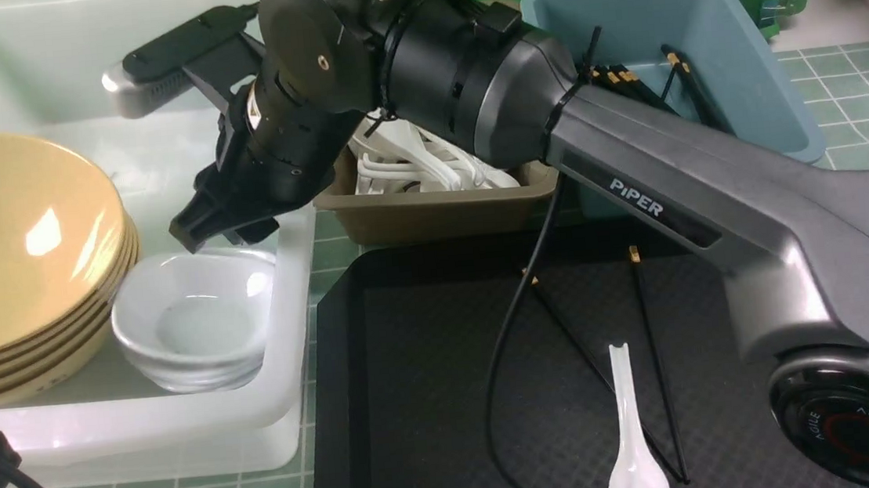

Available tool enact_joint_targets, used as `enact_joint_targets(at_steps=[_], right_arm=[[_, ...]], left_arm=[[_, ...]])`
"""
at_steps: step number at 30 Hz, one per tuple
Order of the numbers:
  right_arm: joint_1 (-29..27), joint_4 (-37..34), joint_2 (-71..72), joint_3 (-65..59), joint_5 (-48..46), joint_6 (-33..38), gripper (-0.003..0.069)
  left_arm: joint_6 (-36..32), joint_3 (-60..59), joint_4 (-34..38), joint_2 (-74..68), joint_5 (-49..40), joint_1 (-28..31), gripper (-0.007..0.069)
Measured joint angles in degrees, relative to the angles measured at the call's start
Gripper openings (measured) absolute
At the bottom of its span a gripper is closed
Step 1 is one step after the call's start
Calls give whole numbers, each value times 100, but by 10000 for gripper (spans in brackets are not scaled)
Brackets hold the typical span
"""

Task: On blue table put chopsticks spoon bowls plates into blue grey white boxes.
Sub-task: 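Place the white bowl into the white bin on top of the stacked bowls with the right gripper, then reach down and grasp the white spoon resting in the bowl with the right gripper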

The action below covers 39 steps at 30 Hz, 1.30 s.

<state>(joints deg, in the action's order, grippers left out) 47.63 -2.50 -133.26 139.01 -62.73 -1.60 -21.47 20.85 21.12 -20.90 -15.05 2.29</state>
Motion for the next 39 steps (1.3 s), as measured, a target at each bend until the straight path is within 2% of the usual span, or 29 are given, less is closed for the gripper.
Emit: enact_joint_targets(at_steps=[8,14,18,19,21,22,28,30,33,39], right_arm=[[-261,171,1087,-1319,-483,432,384],[-1341,326,2505,-3732,-612,462,384],[-1723,192,2798,-5100,-136,446,384],[-1787,71,2902,-5772,153,442,384],[-1795,-78,2997,-6207,559,439,384],[-1782,-370,3079,-6729,978,434,384],[-1686,-616,3107,-7754,1844,434,381],[-1679,-683,3146,-7938,2125,434,359],[-1658,-741,3195,-8049,2274,482,290],[-1613,-770,3284,-8082,2360,640,80]], left_arm=[[0,-61,2,0,-23,0,3],[0,-61,211,0,63,0,3],[0,-61,298,0,91,0,3],[0,-61,304,0,91,0,3],[0,-61,309,0,104,0,3],[0,-61,316,0,110,0,3],[0,-120,322,0,177,0,3],[0,-196,322,0,249,0,3],[0,-253,322,0,304,0,3],[0,-279,322,0,343,0,3]])
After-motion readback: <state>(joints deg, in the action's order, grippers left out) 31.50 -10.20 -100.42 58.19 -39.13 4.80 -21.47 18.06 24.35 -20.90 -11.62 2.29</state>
